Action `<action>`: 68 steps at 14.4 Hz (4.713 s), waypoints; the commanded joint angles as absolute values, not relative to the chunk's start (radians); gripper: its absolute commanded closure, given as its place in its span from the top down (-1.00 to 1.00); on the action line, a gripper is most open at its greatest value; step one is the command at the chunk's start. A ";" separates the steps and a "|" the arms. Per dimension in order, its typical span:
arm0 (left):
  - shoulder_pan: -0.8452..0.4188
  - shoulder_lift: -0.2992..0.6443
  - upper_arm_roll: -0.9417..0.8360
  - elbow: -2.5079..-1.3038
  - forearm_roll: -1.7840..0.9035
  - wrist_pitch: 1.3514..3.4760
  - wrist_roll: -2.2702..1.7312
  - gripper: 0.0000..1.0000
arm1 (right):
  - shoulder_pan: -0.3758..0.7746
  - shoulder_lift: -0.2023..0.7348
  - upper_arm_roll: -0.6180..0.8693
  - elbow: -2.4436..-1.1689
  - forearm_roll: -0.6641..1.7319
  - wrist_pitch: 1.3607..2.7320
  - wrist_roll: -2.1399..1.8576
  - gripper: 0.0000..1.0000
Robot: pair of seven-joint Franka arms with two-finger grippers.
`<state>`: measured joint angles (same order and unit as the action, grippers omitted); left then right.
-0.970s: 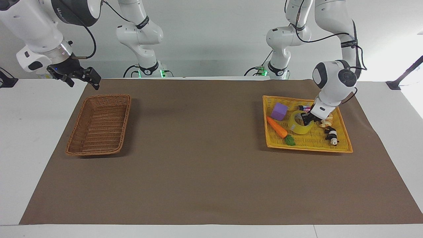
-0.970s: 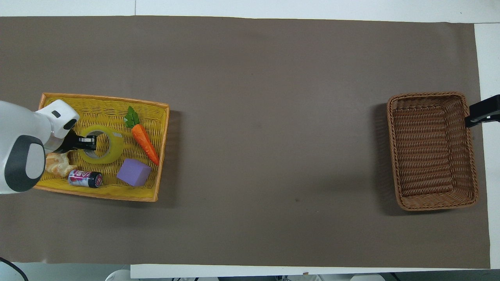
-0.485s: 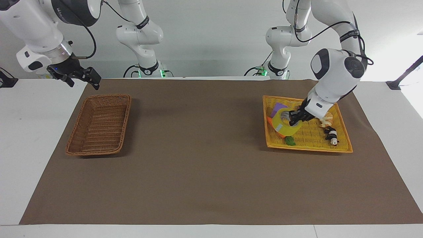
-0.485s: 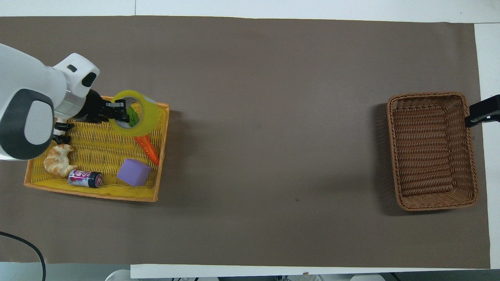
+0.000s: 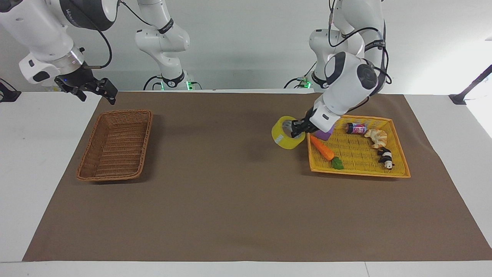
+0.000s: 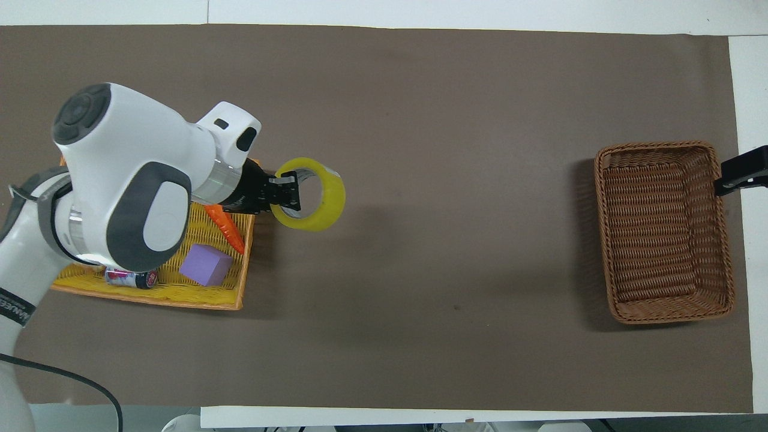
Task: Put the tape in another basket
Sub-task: 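Lift the tape roll with the left gripper toward the table center, then hold the tape with the left gripper while the right gripper reaches it, then close the right gripper on the tape rim beside the left gripper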
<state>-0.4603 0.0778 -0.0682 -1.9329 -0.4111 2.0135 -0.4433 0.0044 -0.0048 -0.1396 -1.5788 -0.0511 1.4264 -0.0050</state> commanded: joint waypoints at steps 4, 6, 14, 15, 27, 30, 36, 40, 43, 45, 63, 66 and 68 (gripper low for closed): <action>-0.560 0.069 -0.052 -1.879 -0.422 2.103 -0.565 -1.00 | 0.024 -0.021 -0.120 -1.595 0.004 1.416 -0.123 1.00; -0.561 0.066 -0.054 -1.864 -0.422 2.100 -0.568 -1.00 | -0.007 -0.023 -0.127 -1.620 0.260 1.434 -0.167 1.00; -0.546 0.006 -0.048 -1.853 -0.422 2.020 -0.574 -1.00 | 0.119 -0.077 -0.112 -1.885 0.920 1.816 -0.178 1.00; -0.546 0.005 -0.048 -1.855 -0.420 2.019 -0.572 -1.00 | 0.158 -0.052 -0.110 -1.887 0.974 1.866 -0.190 1.00; -0.546 -0.009 -0.044 -1.873 -0.416 2.003 -0.577 -1.00 | 0.462 -0.012 -0.110 -2.026 1.256 2.229 -0.285 1.00; -0.546 -0.011 -0.044 -1.875 -0.414 2.000 -0.580 -1.00 | 0.509 -0.017 -0.110 -2.040 1.293 2.255 -0.265 1.00; -0.534 -0.012 -0.044 -1.871 -0.413 1.985 -0.578 -1.00 | 0.535 -0.023 -0.110 -2.072 1.296 2.286 -0.247 0.99; -0.534 -0.012 -0.044 -1.871 -0.413 1.983 -0.580 -1.00 | 0.538 -0.025 -0.110 -2.071 1.296 2.281 -0.216 0.95; -0.529 -0.012 -0.044 -1.867 -0.413 1.968 -0.580 -1.00 | 0.564 -0.023 -0.104 -2.069 1.296 2.286 -0.175 0.95; -0.531 -0.012 -0.044 -1.867 -0.413 1.968 -0.580 -1.00 | 0.566 -0.025 -0.106 -2.069 1.296 2.287 -0.166 0.94; -0.531 -0.021 -0.044 -1.878 -0.411 1.950 -0.581 -0.99 | 0.561 -0.023 -0.106 -2.065 1.295 2.276 -0.172 -0.17; -0.532 -0.021 -0.044 -1.878 -0.411 1.951 -0.581 -0.99 | 0.574 -0.026 -0.104 -2.068 1.295 2.287 -0.172 -0.95; -0.532 -0.021 -0.043 -1.878 -0.411 1.948 -0.583 -0.92 | 0.571 -0.026 -0.104 -2.065 1.293 2.283 -0.178 -1.00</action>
